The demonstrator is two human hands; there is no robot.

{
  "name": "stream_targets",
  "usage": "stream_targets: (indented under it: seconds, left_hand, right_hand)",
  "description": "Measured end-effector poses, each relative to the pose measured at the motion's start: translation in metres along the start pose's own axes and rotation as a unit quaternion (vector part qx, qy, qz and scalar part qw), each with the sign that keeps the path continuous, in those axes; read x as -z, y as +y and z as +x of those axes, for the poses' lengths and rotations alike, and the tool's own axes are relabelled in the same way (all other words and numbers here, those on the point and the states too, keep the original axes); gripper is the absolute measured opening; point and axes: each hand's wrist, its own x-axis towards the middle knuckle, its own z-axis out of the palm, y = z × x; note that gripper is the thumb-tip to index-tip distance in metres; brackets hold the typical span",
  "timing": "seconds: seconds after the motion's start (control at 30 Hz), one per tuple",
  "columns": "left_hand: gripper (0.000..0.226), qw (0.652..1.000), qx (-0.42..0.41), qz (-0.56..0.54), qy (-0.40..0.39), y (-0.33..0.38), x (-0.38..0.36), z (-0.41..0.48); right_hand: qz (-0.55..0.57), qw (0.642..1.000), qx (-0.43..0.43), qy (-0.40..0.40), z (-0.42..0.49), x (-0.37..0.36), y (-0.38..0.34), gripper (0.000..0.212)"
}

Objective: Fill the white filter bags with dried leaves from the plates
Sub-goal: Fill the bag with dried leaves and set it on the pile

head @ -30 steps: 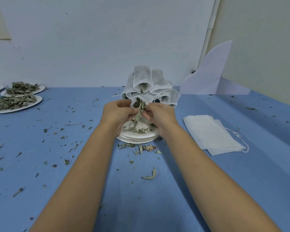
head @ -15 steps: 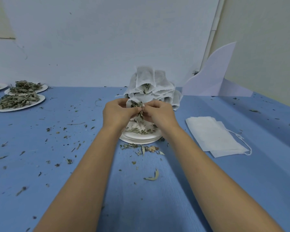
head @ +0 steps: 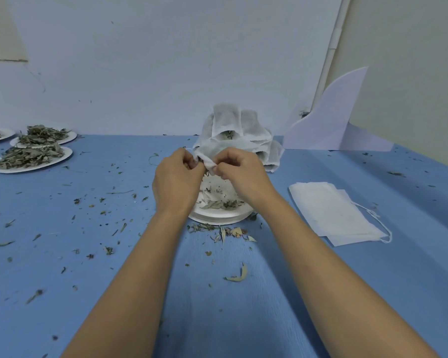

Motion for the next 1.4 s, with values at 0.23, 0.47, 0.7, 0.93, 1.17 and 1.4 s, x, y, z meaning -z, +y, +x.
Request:
stream_targets:
  seconds: [0.23, 0.47, 0.7, 0.93, 1.17, 1.4]
  left_hand:
    - [0.045, 0.947, 0.032, -0.253, -0.198, 0.004, 0.009, 0.003]
    - [0.024, 0.954, 0.028, -0.254, -0.157, 0.005, 0.007, 0.003]
    - [0.013, 0.993, 0.038, -0.111, 0.012, 0.006, 0.004, 0.002]
    - [0.023, 0.998, -0.012, -0.02, 0.062, 0.004, 0.003, -0.003]
    - [0.026, 0.997, -0.003, -0.074, -0.021, 0.002, 0.004, 0.001]
    - [0.022, 0.999, 0.009, -0.026, -0.033, 0.006, 0.006, -0.001]
  right_hand:
    - [0.126, 0.991, -0.052, 0.01, 0.004, 0.009, 0.002, 0.026]
    - [0.114, 0.991, -0.068, 0.024, 0.002, 0.009, 0.003, 0.016]
    - [-0.104, 0.99, 0.091, 0.037, -0.004, -0.01, 0.001, 0.012]
    - [0.067, 0.996, 0.018, -0.064, -0.007, -0.011, -0.006, 0.015]
    - [-0.062, 0.994, 0.001, 0.088, -0.001, -0.01, 0.005, 0.006]
    - [-0.113, 0.981, -0.004, 0.157, 0.003, -0.002, 0.013, 0.004]
